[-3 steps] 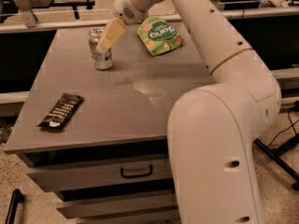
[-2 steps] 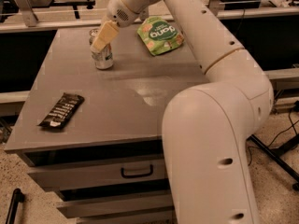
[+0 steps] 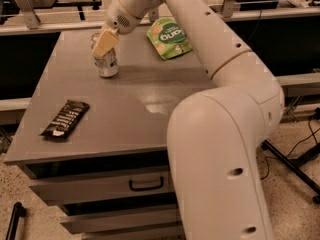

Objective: Pick 7up can

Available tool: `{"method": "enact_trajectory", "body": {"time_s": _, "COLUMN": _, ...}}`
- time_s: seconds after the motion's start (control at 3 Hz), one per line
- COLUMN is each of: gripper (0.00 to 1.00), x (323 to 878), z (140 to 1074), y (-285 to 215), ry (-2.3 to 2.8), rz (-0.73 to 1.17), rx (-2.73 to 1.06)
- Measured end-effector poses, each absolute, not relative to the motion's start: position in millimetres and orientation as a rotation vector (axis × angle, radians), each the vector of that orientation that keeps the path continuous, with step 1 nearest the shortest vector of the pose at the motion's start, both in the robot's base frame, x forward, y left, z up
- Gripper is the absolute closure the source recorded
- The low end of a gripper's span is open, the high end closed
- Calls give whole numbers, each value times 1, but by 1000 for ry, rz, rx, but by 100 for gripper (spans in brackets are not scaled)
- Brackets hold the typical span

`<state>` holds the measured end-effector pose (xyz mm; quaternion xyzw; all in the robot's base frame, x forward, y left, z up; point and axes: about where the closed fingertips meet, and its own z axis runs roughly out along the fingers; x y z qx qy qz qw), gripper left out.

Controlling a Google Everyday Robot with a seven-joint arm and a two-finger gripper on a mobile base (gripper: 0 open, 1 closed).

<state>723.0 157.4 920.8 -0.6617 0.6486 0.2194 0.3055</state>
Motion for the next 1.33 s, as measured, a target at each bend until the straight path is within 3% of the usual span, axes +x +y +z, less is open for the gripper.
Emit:
{"method": "enact_trajectory", "body": {"time_s": 0.33, "gripper": 99, "x": 714, "z": 943, "y": 140, "ry": 1686, "rz": 586, "rx": -1748}}
{"method": "enact_trajectory", "body": {"time_s": 1.0, "gripper": 100, "x": 686, "z": 985, "y": 87, "ry": 1622, "rz": 627, "rx": -1683}}
{"method": "enact_trajectory", "body": {"time_s": 1.33, "gripper": 100, "x": 686, "z": 985, "y": 87, "ry": 1622, "rz": 627, "rx": -1683}}
